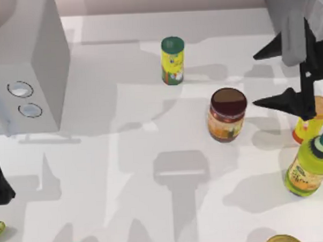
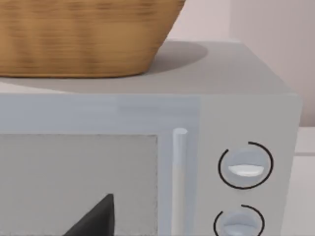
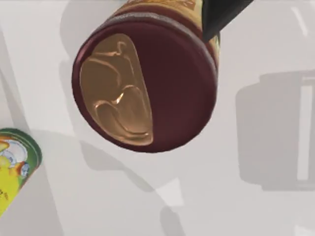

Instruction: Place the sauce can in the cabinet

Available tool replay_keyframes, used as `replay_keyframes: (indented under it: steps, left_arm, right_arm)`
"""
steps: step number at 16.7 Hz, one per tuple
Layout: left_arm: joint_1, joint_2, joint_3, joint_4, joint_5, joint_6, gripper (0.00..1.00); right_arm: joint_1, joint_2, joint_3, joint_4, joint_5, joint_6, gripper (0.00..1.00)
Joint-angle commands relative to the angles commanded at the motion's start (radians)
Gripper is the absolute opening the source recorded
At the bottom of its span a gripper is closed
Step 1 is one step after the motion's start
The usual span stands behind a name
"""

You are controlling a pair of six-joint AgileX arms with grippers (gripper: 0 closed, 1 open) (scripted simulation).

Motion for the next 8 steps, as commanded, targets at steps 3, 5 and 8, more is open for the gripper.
replay_keyframes:
  steps: [3, 5, 8]
  left_arm:
    - [0.000, 0.000, 0.000, 0.000, 0.000, 0.000, 1.00]
    - [0.000, 0.000, 0.000, 0.000, 0.000, 0.000, 1.00]
    - [0.000, 0.000, 0.000, 0.000, 0.000, 0.000, 1.00]
  right_arm:
    - [0.011, 0.182, 0.087, -0.089, -0.070, -0.117, 1.00]
    - [0.013, 0.251, 0.114, -0.129, -0.098, -0.165, 1.00]
    - [0.012, 0.277, 0.121, -0.146, -0.109, -0.183, 1.00]
